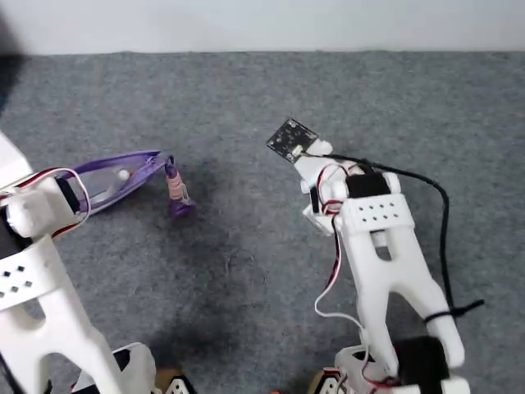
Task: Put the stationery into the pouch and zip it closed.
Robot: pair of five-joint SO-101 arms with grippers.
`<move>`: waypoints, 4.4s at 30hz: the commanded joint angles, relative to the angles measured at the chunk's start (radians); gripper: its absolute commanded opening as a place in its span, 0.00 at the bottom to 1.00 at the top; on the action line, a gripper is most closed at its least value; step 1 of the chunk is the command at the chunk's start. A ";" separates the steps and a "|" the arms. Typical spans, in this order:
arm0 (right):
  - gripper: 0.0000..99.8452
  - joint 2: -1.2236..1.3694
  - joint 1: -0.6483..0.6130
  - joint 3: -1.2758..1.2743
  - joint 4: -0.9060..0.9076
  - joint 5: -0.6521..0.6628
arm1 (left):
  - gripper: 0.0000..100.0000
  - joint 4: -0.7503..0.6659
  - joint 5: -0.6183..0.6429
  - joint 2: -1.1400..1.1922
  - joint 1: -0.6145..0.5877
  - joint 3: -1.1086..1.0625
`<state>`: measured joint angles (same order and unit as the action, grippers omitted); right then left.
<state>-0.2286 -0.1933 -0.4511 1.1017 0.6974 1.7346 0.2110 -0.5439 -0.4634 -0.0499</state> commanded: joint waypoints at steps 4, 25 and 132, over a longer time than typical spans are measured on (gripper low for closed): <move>0.43 0.202 0.027 0.203 0.001 0.041 | 0.01 0.017 -0.008 -0.011 -0.006 0.013; 0.07 0.588 0.059 0.400 0.076 0.167 | 0.01 0.017 -0.008 -0.011 -0.006 0.013; 0.01 -0.432 -0.472 0.181 -0.002 -0.835 | 0.01 0.017 -0.008 -0.012 -0.006 -0.041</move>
<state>-0.6260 -0.6429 -0.2731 1.2029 -0.0729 1.7346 0.2110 -0.5501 -0.4695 -0.0913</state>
